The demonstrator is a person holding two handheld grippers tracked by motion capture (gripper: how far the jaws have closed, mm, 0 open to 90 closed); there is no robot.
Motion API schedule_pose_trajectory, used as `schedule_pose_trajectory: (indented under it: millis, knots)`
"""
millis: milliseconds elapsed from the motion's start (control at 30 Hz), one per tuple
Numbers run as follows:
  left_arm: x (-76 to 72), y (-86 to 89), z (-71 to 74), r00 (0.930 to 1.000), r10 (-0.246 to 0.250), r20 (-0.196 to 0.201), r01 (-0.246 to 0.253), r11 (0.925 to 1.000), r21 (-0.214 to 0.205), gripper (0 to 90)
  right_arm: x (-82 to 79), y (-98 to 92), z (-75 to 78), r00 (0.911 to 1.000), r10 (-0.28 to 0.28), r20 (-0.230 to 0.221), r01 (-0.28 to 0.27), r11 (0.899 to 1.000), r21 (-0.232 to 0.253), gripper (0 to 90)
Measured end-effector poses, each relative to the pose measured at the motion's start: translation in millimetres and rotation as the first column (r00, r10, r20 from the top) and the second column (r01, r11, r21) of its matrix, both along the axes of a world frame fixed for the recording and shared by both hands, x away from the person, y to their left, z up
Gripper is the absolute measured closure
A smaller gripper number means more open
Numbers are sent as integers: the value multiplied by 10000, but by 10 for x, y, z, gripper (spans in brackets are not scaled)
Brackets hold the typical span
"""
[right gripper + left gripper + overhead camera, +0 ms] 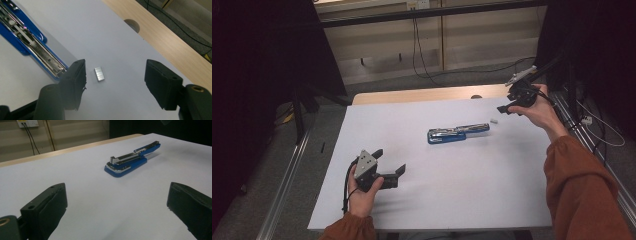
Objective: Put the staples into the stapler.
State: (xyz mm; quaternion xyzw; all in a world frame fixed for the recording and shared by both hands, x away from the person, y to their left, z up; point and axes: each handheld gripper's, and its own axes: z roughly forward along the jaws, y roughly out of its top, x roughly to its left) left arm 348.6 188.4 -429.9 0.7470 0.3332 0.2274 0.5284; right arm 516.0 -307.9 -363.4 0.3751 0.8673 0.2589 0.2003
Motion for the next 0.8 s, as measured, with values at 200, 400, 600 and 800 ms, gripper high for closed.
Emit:
schedule_pose_trajectory:
  millis: [200,400,600,800]
  knots:
    - [11,13,-10,10000,-18,-60,18,10000,33,30,195,117,-227,9958,397,-820,-412,9990,-164,377]
    - [7,12,-10,10000,-65,-55,66,10000,68,30,281,185,-421,9886,606,-1375,-673,9967,-444,432]
    - [7,13,-11,10000,-71,-64,71,10000,69,30,329,212,-548,9836,704,-1662,-829,9942,-693,494]
    - [4,15,-9,10000,-76,-64,76,10000,61,30,353,216,-632,9787,711,-1926,-881,9928,-812,540]
